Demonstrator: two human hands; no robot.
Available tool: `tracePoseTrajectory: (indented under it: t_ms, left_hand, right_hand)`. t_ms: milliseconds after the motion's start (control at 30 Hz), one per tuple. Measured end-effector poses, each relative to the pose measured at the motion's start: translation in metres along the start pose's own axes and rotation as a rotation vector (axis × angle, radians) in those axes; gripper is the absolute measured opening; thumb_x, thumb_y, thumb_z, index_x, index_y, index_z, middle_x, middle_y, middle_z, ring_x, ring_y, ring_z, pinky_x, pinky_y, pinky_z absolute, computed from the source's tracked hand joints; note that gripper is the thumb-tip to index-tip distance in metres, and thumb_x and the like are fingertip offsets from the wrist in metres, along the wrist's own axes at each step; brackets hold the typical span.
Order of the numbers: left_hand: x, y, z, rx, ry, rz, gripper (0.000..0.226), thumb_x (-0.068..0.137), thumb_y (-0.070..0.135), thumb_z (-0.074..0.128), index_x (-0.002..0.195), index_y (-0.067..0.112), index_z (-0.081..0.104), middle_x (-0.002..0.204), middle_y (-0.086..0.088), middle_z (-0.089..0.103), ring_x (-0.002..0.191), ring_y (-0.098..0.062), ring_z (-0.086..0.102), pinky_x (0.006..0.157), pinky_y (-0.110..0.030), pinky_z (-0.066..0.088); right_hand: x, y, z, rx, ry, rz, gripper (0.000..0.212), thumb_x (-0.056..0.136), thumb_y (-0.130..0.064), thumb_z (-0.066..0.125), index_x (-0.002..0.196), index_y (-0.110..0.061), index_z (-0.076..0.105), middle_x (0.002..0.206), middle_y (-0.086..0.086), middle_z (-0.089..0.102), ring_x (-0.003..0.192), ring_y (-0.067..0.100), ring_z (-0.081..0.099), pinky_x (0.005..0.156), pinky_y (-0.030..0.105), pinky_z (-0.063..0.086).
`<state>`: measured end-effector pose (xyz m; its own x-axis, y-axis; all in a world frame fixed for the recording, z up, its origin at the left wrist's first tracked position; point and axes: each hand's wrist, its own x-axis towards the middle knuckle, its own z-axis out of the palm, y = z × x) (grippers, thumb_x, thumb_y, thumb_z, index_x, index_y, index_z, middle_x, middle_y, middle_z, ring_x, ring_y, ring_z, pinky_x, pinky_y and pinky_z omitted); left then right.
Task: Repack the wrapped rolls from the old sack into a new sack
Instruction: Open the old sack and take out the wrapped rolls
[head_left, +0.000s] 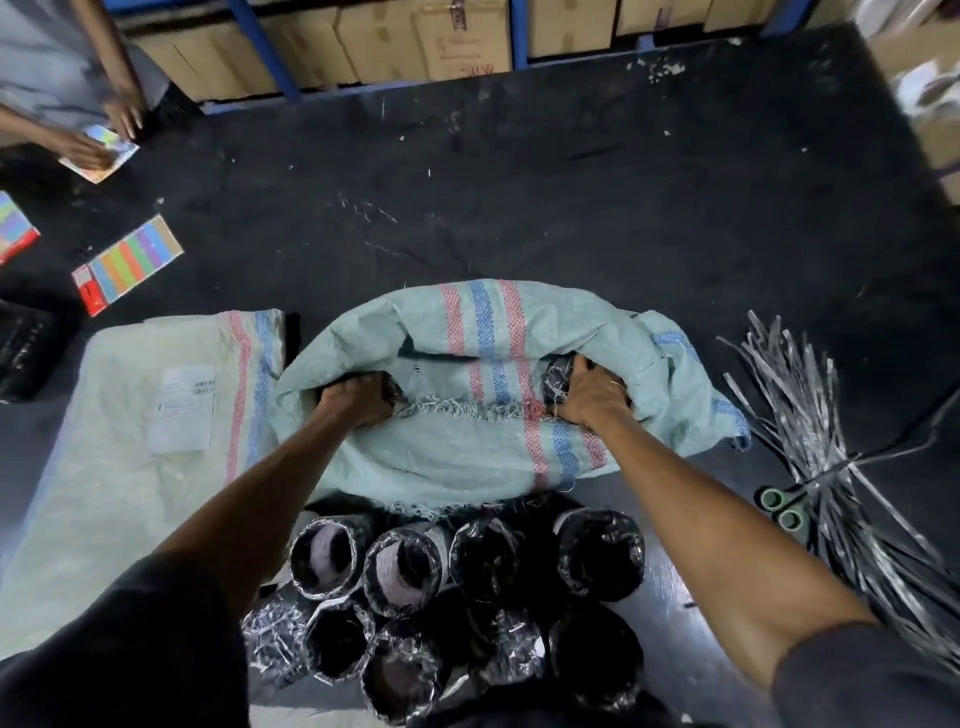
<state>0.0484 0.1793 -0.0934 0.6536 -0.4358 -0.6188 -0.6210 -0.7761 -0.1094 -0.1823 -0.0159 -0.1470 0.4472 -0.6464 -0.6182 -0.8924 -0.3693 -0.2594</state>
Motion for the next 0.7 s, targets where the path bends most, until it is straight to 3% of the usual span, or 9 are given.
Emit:
tracePoseTrajectory:
  t_ms: [133, 233, 267, 367, 433, 500, 533, 633, 700]
  left_hand:
    - [-0.002, 0.023, -0.019, -0.215, 0.114, 0.061, 0.048, 0.084, 0.021, 0.067, 0.128, 0.004, 0.061, 0.132, -0.017, 0.062, 0.126, -0.032, 0.055, 0.107, -0.032, 0.04]
    - [-0.006, 0.034, -0.026, -0.285, 0.083, 0.153, 0.038, 0.078, 0.024, 0.072, 0.113, 0.01, 0.067, 0.116, -0.007, 0.068, 0.109, -0.022, 0.061, 0.094, -0.026, 0.044]
    - [-0.008, 0.037, -0.027, -0.295, 0.079, 0.181, 0.046, 0.075, 0.026, 0.074, 0.118, 0.011, 0.065, 0.119, -0.007, 0.067, 0.112, -0.023, 0.06, 0.098, -0.027, 0.044]
    - [-0.012, 0.047, -0.021, -0.313, 0.103, 0.244, 0.079, 0.065, 0.03, 0.077, 0.137, 0.01, 0.051, 0.135, -0.01, 0.059, 0.13, -0.028, 0.051, 0.113, -0.032, 0.036]
    - [-0.016, 0.052, -0.014, -0.411, 0.155, 0.239, 0.087, 0.061, 0.027, 0.078, 0.139, 0.008, 0.047, 0.132, -0.009, 0.058, 0.128, -0.027, 0.051, 0.111, -0.03, 0.038]
    - [-0.018, 0.057, -0.007, -0.574, 0.223, 0.232, 0.073, 0.067, 0.016, 0.085, 0.133, 0.007, 0.053, 0.119, -0.003, 0.061, 0.116, -0.02, 0.056, 0.095, -0.016, 0.037]
    - [-0.019, 0.059, -0.006, -0.646, 0.235, 0.244, 0.064, 0.072, 0.014, 0.086, 0.13, 0.007, 0.057, 0.114, 0.0, 0.062, 0.111, -0.019, 0.058, 0.088, -0.014, 0.036]
    - [-0.012, 0.06, -0.004, -0.762, 0.115, 0.231, 0.058, 0.081, 0.038, 0.082, 0.129, 0.013, 0.062, 0.118, 0.002, 0.067, 0.114, -0.022, 0.063, 0.093, -0.025, 0.045]
    - [-0.011, 0.062, -0.003, -0.753, 0.131, 0.163, 0.057, 0.079, 0.042, 0.081, 0.126, 0.014, 0.064, 0.118, -0.002, 0.069, 0.113, -0.025, 0.064, 0.094, -0.03, 0.048]
  right_hand:
    - [0.007, 0.004, -0.029, 0.172, -0.044, -0.013, 0.081, 0.07, -0.042, 0.085, 0.138, -0.017, 0.05, 0.138, 0.009, 0.058, 0.125, 0.03, 0.055, 0.111, 0.038, 0.042]
    - [0.004, 0.001, -0.046, 0.384, -0.081, -0.074, 0.114, 0.054, -0.058, 0.093, 0.15, -0.021, 0.043, 0.148, 0.003, 0.05, 0.135, 0.029, 0.048, 0.114, 0.04, 0.039]
    - [-0.004, -0.003, -0.053, 0.471, -0.091, -0.097, 0.115, 0.054, -0.056, 0.094, 0.15, -0.021, 0.042, 0.149, 0.002, 0.049, 0.136, 0.026, 0.048, 0.114, 0.038, 0.039]
    - [-0.019, -0.008, -0.064, 0.71, -0.186, -0.173, 0.092, 0.076, -0.037, 0.087, 0.151, -0.016, 0.038, 0.138, -0.008, 0.047, 0.125, 0.014, 0.045, 0.11, 0.032, 0.033]
    - [-0.031, -0.013, -0.066, 0.796, -0.262, -0.164, 0.106, 0.079, -0.044, 0.083, 0.159, -0.016, 0.019, 0.156, -0.003, 0.033, 0.141, 0.017, 0.034, 0.117, 0.038, 0.026]
    - [-0.028, -0.017, -0.058, 0.871, -0.348, -0.111, 0.127, 0.068, -0.065, 0.082, 0.162, -0.025, 0.005, 0.169, 0.0, 0.01, 0.153, 0.024, 0.019, 0.12, 0.047, 0.021]
    - [-0.028, -0.021, -0.056, 0.9, -0.354, -0.117, 0.132, 0.062, -0.073, 0.081, 0.162, -0.03, 0.006, 0.169, -0.002, 0.007, 0.154, 0.024, 0.016, 0.122, 0.05, 0.019]
    - [-0.028, -0.028, -0.048, 0.966, -0.405, -0.14, 0.128, 0.051, -0.084, 0.078, 0.158, -0.039, 0.023, 0.167, -0.006, 0.019, 0.151, 0.021, 0.023, 0.122, 0.053, 0.018]
    - [-0.033, -0.032, -0.045, 0.993, -0.366, -0.145, 0.128, 0.055, -0.081, 0.079, 0.159, -0.037, 0.019, 0.167, -0.004, 0.019, 0.151, 0.022, 0.024, 0.122, 0.052, 0.02]
